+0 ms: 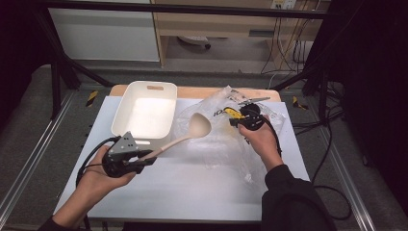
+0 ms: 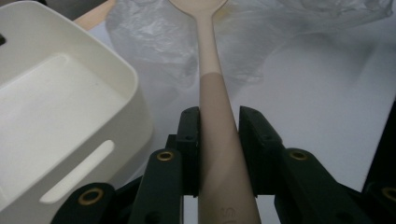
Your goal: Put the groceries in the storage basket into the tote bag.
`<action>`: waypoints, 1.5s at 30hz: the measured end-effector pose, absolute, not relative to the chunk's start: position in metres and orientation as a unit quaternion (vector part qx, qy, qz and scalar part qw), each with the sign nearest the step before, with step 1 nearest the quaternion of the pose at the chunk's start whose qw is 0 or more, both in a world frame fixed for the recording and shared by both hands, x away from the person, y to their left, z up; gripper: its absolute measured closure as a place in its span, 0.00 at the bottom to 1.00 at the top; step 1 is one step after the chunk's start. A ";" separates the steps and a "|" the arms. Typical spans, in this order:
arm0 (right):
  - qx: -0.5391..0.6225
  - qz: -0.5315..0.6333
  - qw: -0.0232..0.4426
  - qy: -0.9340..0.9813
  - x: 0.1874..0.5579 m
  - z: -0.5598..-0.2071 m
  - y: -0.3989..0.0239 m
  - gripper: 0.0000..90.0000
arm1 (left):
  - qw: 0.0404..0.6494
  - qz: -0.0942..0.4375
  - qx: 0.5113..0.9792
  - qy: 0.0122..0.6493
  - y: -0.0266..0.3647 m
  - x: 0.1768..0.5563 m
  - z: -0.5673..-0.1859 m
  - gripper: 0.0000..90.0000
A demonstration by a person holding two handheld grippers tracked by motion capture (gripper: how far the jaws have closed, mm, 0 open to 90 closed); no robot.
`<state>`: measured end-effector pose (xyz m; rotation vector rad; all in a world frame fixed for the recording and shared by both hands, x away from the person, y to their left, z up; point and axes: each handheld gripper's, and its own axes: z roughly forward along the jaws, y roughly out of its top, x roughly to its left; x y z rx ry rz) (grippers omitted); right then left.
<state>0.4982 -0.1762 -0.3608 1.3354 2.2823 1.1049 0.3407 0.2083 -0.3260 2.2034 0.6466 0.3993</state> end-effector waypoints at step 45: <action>0.447 0.387 0.143 0.794 0.467 -0.348 -0.183 1.00 | 0.321 0.147 0.916 0.190 0.112 0.380 -0.366 0.78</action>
